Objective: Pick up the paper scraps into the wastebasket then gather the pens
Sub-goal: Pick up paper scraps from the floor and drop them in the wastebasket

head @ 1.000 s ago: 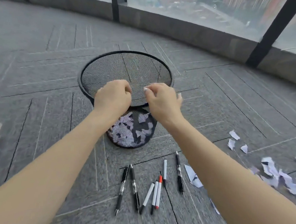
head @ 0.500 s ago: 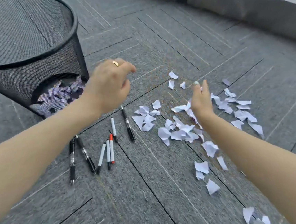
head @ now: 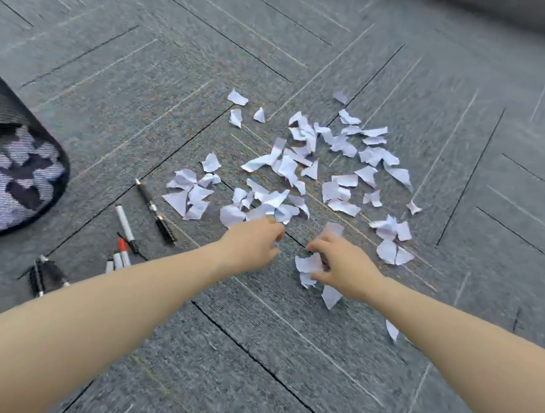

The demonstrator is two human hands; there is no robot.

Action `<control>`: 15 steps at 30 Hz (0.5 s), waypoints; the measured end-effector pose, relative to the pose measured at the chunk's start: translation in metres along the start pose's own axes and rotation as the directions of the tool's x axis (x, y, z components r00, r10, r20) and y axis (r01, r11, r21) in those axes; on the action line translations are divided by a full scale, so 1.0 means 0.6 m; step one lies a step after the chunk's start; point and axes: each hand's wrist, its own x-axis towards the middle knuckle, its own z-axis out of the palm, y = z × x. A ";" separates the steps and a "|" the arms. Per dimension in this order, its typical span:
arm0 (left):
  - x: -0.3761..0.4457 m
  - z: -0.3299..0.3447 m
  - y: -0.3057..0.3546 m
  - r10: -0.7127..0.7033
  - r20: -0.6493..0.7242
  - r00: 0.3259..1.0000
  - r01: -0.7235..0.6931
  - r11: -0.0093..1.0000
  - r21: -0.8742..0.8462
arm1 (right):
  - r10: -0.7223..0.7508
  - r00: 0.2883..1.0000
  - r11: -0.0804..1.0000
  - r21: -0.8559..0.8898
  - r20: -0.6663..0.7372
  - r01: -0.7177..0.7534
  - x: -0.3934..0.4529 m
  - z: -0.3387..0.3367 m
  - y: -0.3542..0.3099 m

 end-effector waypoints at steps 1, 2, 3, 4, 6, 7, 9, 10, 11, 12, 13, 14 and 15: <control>0.005 0.008 0.016 0.030 0.009 1.000 -0.030 1.000 0.003 | -0.033 0.999 0.999 -0.015 -0.025 0.033 -0.005 0.012 0.002; 0.009 0.015 0.028 0.048 0.008 0.999 -0.048 0.999 0.007 | -0.061 0.997 0.998 -0.030 -0.043 0.060 -0.007 0.024 0.003; 0.012 0.020 0.037 0.058 -0.005 0.998 -0.058 0.998 0.017 | -0.089 0.993 0.995 -0.050 -0.073 0.085 -0.009 0.035 0.001; 0.014 0.023 0.041 0.062 -0.031 0.998 -0.061 0.998 0.032 | -0.102 0.990 0.993 -0.067 -0.100 0.095 -0.008 0.044 0.001; 0.015 0.024 0.034 0.063 -0.123 0.990 -0.054 0.996 0.077 | -0.116 0.980 0.993 -0.054 -0.160 0.109 -0.008 0.054 0.003; 0.014 0.023 0.025 0.059 -0.181 0.982 -0.044 0.995 0.087 | -0.117 0.975 0.993 -0.016 -0.191 0.116 -0.008 0.056 0.004; 0.009 0.020 -0.005 0.049 -0.297 0.954 -0.025 0.996 0.084 | -0.103 0.965 0.989 0.075 -0.241 0.124 -0.012 0.056 0.005; 0.005 0.017 -0.023 0.044 -0.337 0.941 -0.014 0.996 0.091 | -0.094 0.962 0.986 0.107 -0.255 0.125 -0.012 0.057 0.008; -0.001 0.014 -0.042 0.039 -0.360 0.932 -0.002 0.995 0.101 | -0.094 0.959 0.984 0.125 -0.266 0.131 -0.013 0.057 0.010; -0.007 0.011 -0.061 0.030 -0.377 0.926 0.010 0.995 0.103 | -0.103 0.958 0.983 0.121 -0.266 0.139 -0.013 0.057 0.011; -0.014 0.007 -0.080 0.012 -0.384 0.923 0.027 0.995 0.098 | -0.127 0.955 0.984 0.087 -0.268 0.156 -0.012 0.056 0.012; -0.021 0.004 -0.096 -0.013 -0.378 0.926 0.053 0.994 0.095 | -0.165 0.948 0.983 0.027 -0.272 0.179 -0.009 0.055 0.012; -0.026 0.003 -0.108 -0.041 -0.359 0.933 0.082 0.992 0.100 | -0.206 0.941 0.978 -0.039 -0.269 0.203 -0.004 0.052 0.012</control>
